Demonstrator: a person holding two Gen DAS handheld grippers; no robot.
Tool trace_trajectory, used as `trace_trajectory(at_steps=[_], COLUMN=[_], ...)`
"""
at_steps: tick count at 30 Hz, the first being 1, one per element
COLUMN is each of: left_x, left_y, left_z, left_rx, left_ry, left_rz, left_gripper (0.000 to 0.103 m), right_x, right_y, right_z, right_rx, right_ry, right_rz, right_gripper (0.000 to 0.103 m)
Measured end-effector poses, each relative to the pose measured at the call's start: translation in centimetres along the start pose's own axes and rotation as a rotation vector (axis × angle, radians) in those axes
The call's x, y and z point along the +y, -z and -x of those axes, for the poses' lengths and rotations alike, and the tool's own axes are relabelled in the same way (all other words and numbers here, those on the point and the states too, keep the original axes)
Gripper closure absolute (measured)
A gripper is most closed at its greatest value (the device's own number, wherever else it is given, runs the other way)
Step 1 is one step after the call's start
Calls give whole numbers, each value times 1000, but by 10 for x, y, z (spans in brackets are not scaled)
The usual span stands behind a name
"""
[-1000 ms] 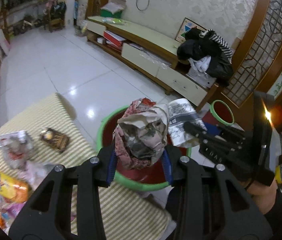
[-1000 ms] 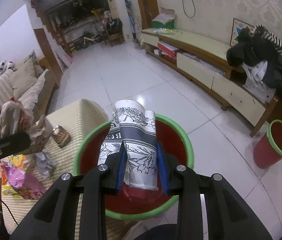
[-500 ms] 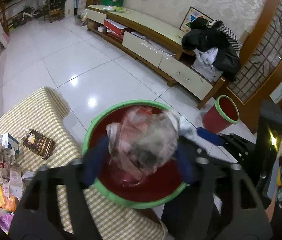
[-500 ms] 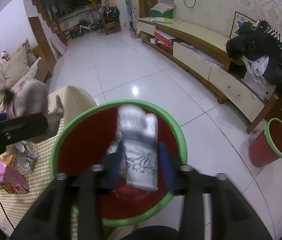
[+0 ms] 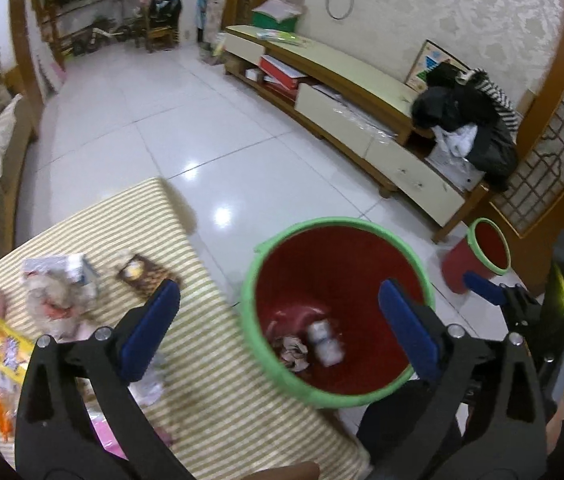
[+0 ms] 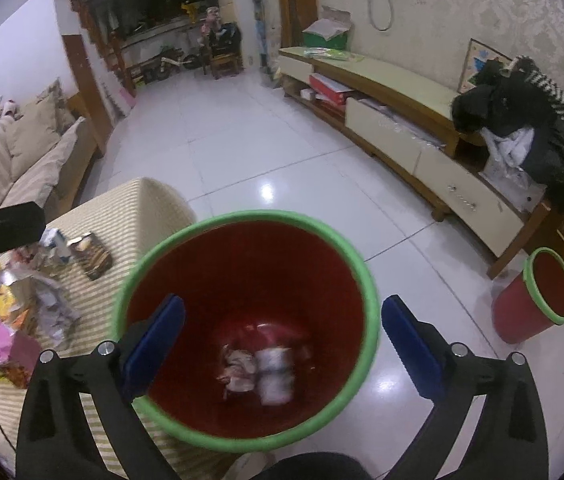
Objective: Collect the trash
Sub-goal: 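Move both open tools back over the table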
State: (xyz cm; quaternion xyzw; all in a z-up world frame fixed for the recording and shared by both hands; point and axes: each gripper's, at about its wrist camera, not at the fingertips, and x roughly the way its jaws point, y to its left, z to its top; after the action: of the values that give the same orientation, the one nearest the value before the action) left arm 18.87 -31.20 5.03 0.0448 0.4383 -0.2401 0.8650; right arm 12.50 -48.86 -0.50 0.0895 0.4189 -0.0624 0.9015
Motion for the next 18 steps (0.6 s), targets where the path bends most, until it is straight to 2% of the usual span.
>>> trace_trajectory(at_steps=[3, 8, 18], left_x=[18, 58, 159], left_y=[10, 33, 100], left_z=[17, 61, 134], left_rx=[-16, -69, -109], left_ry=[-9, -68, -215], left_rz=[31, 80, 246], left_gripper=[5, 5, 5], right_x=[19, 57, 156], right_y=[3, 4, 11], right_z=[8, 21, 42], right_rx=[-15, -37, -88], right_ry=[-19, -55, -158], right_rz=[37, 97, 254], right_gripper=[7, 7, 7])
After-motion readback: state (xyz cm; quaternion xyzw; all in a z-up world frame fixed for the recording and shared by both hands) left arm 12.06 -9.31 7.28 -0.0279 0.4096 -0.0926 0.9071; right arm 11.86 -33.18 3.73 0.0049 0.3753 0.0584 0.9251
